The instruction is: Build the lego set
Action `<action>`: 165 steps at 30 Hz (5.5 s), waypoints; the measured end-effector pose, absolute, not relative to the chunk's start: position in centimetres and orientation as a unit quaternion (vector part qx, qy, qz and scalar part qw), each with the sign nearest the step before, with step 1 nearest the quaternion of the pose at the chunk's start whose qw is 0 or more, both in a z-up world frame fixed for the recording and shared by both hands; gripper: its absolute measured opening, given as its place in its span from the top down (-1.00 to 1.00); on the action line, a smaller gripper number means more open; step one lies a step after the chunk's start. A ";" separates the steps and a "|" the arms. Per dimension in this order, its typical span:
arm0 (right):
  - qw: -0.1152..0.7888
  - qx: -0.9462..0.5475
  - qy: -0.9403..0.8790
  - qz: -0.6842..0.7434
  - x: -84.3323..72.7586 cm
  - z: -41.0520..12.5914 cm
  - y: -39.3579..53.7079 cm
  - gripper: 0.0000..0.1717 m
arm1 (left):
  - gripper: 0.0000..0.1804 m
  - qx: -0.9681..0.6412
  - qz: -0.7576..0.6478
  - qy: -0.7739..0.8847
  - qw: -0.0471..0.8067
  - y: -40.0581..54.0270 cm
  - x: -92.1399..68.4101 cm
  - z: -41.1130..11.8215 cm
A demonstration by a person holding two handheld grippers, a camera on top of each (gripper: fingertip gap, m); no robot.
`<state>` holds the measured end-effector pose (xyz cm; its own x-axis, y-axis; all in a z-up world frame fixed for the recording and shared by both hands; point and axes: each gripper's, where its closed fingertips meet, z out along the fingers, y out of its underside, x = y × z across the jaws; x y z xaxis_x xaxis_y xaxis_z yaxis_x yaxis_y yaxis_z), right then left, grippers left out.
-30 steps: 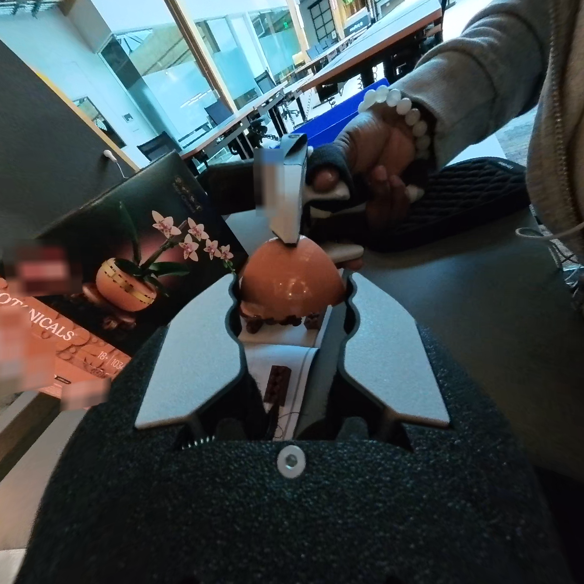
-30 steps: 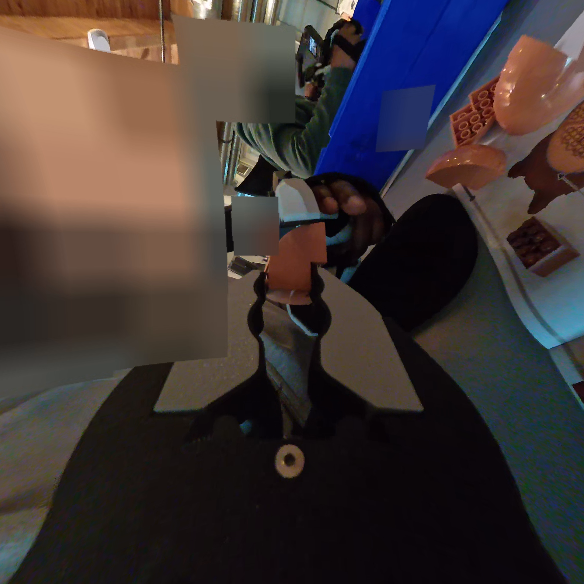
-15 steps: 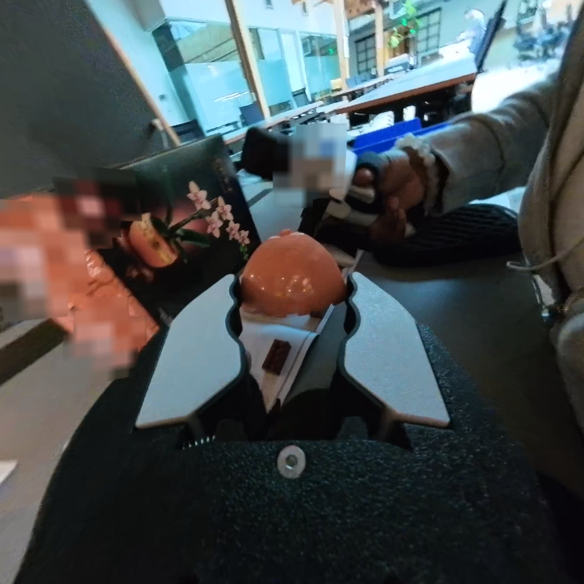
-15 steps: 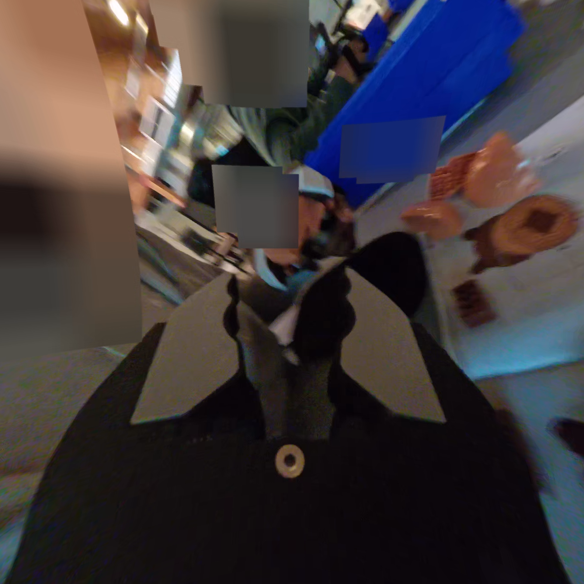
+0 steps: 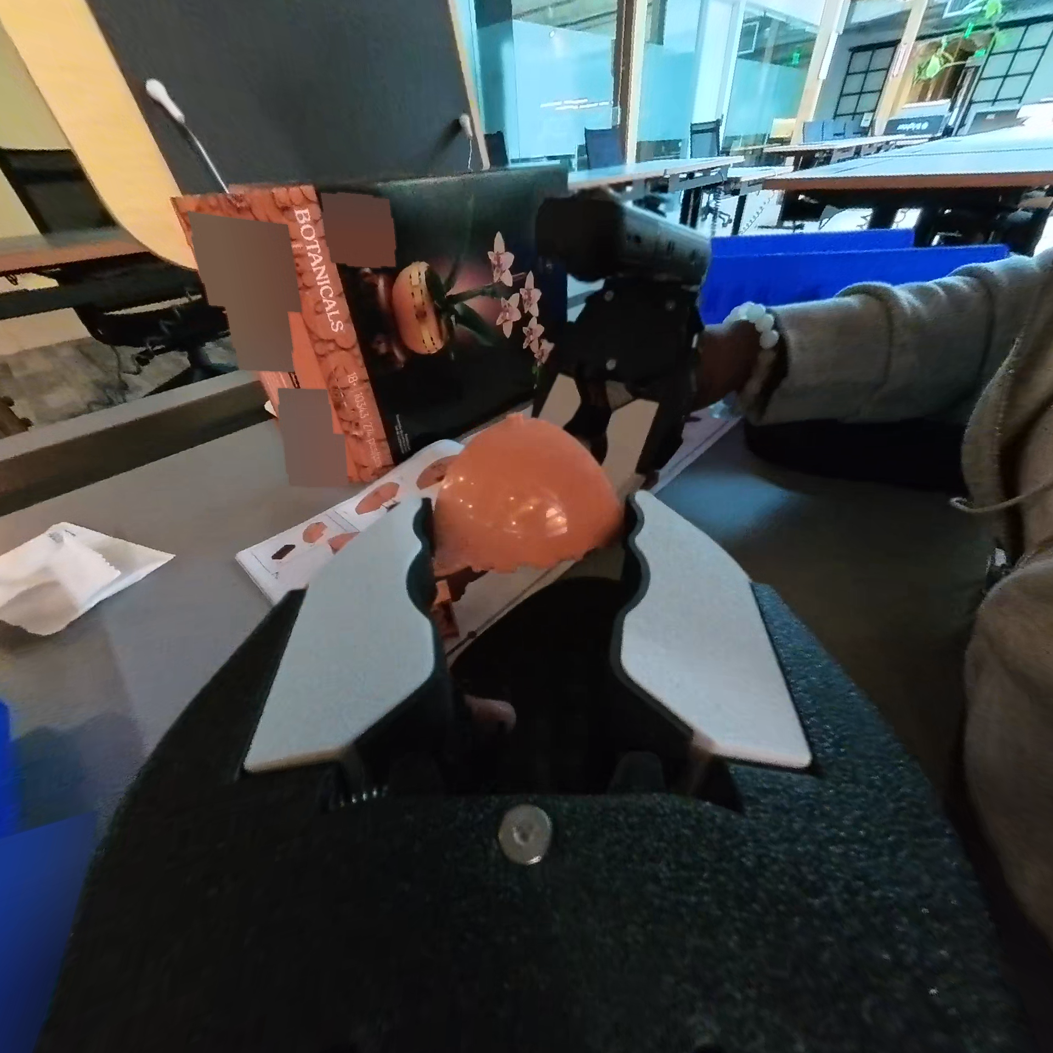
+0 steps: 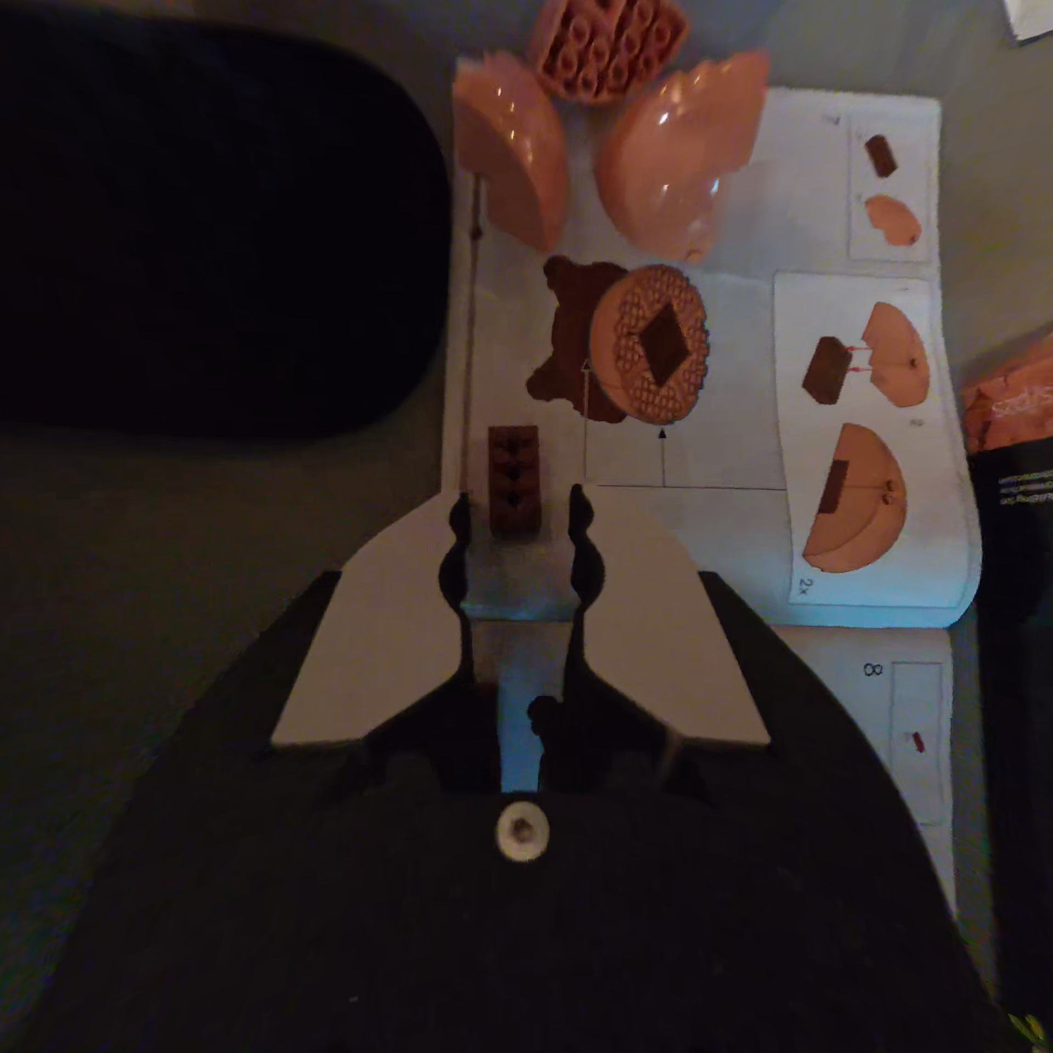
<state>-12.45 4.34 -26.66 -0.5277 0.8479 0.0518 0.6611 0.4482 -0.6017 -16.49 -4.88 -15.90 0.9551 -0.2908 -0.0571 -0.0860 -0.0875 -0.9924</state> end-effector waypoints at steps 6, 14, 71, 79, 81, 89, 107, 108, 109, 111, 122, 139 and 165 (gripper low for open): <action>0.193 -0.452 -0.814 0.309 -12.4 -25.0 4.4 0.83 | 0.30 -0.725 -0.118 0.114 0.669 -4.2 -16.7 -15.7; 0.176 -0.467 -0.776 0.386 -10.5 -19.9 4.3 0.83 | 0.30 -0.697 -0.213 0.098 0.678 -1.6 -15.8 -14.8; 0.261 -0.357 -0.752 0.488 -7.6 -8.7 -0.8 0.83 | 0.30 -0.525 -0.286 0.422 0.682 -0.9 -7.3 -9.2; 0.326 -0.402 -0.699 0.493 -8.1 -8.6 0.1 0.83 | 0.30 -0.540 -0.254 0.437 0.673 0.0 -7.9 -9.2; 0.325 -0.419 -0.685 0.500 -8.2 -8.9 0.5 0.83 | 0.30 -0.552 -0.244 0.435 0.668 0.4 -8.1 -9.3; 0.403 -0.480 -0.602 0.495 -9.0 -8.9 3.4 0.83 | 0.30 -0.626 -0.167 0.350 0.677 3.6 -9.5 -9.5; 0.495 -0.490 -0.563 0.445 -9.2 -9.8 4.8 0.83 | 0.30 -0.685 -0.105 0.303 0.654 5.6 -9.7 -10.6; 0.493 -0.491 -0.559 0.451 -9.2 -9.9 4.8 0.83 | 0.30 -0.687 -0.106 0.302 0.653 5.6 -9.7 -10.8; 0.490 -0.493 -0.555 0.457 -9.3 -10.1 4.9 0.83 | 0.30 -0.690 -0.104 0.303 0.649 5.7 -9.7 -11.0; 0.486 -0.495 -0.546 0.471 -9.2 -10.5 5.0 0.83 | 0.30 -0.698 -0.097 0.308 0.640 5.8 -9.7 -11.6; 0.501 -0.477 -0.537 0.483 -8.8 -9.6 5.1 0.83 | 0.30 -0.682 -0.170 0.270 0.658 5.7 -10.0 -10.8; 0.493 -0.486 -0.532 0.487 -9.7 -5.9 4.6 0.82 | 0.31 -0.456 -0.575 0.004 0.679 4.6 -12.7 -5.0; 0.460 -0.469 -0.509 0.556 -9.4 -4.7 3.6 0.83 | 0.30 -0.421 -0.633 0.043 0.648 3.5 -10.6 -3.9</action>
